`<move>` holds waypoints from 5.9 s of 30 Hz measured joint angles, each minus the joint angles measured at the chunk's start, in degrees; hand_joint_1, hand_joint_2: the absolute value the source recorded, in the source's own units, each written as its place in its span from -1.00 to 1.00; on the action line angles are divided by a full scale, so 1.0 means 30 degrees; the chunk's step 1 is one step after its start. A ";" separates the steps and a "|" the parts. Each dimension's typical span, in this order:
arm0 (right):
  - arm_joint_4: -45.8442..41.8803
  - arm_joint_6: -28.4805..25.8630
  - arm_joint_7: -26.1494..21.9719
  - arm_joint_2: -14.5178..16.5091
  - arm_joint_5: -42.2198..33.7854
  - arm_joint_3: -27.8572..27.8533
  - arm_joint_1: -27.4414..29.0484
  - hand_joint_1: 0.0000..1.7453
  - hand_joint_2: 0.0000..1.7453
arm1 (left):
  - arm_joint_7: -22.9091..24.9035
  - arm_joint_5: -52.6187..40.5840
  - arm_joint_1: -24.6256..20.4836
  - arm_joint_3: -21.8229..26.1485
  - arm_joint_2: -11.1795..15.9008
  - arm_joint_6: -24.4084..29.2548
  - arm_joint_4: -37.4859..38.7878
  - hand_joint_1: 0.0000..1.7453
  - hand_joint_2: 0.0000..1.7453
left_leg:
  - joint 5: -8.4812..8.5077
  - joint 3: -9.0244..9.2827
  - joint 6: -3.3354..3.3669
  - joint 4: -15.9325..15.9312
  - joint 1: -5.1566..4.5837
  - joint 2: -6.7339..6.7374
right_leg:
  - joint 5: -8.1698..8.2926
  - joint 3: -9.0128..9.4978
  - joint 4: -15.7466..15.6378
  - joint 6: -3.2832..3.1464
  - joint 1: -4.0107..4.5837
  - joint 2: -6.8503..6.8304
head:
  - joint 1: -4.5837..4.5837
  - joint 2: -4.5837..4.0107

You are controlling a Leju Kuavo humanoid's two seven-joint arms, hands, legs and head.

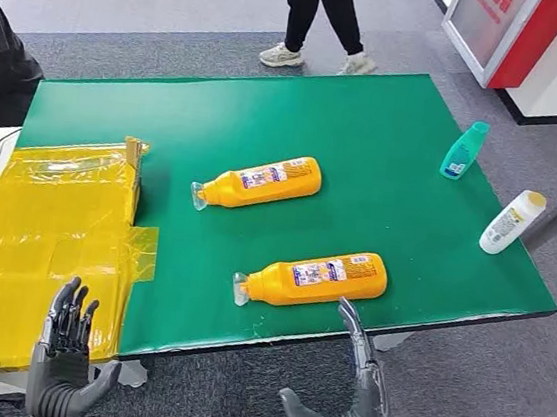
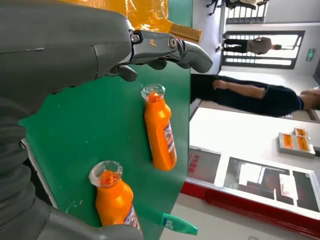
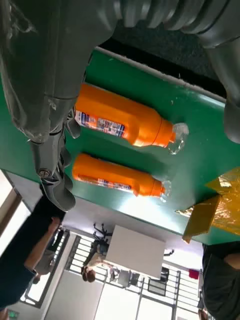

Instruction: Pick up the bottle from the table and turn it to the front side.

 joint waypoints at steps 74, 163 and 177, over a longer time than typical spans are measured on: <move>0.8529 1.3291 1.3014 -0.4009 0.6482 0.0290 -1.4481 -1.00 1.00 | 0.0281 -0.0459 -0.4075 0.0095 0.2016 -0.2140 0.5912 -1.00 1.00 | 0.0090 -0.0003 0.0017 0.0001 -0.0007 -0.0001 | 0.0078 0.0014 0.0005 0.0037 -0.0005 -0.0003 | 0.0000 0.0000; 0.6003 0.4893 0.3695 0.1739 0.5546 0.0355 -0.7971 1.00 1.00 | 0.3117 0.5113 -0.4684 -0.2362 0.2149 -0.6991 0.3071 -1.00 1.00 | 0.0079 -0.0014 0.0005 0.0001 0.0003 -0.0008 | 0.0056 -0.0005 0.0005 0.0025 0.0002 -0.0009 | 0.0002 0.0000; 0.7991 0.3818 0.2402 0.2412 0.6448 0.1884 -0.8552 1.00 1.00 | 0.4619 0.7002 -0.5455 -0.3397 0.2415 -0.8267 0.3078 -1.00 1.00 | 0.0079 -0.0014 0.0003 0.0000 0.0005 -0.0008 | 0.0055 -0.0007 0.0006 0.0023 0.0005 -0.0008 | 0.0000 0.0000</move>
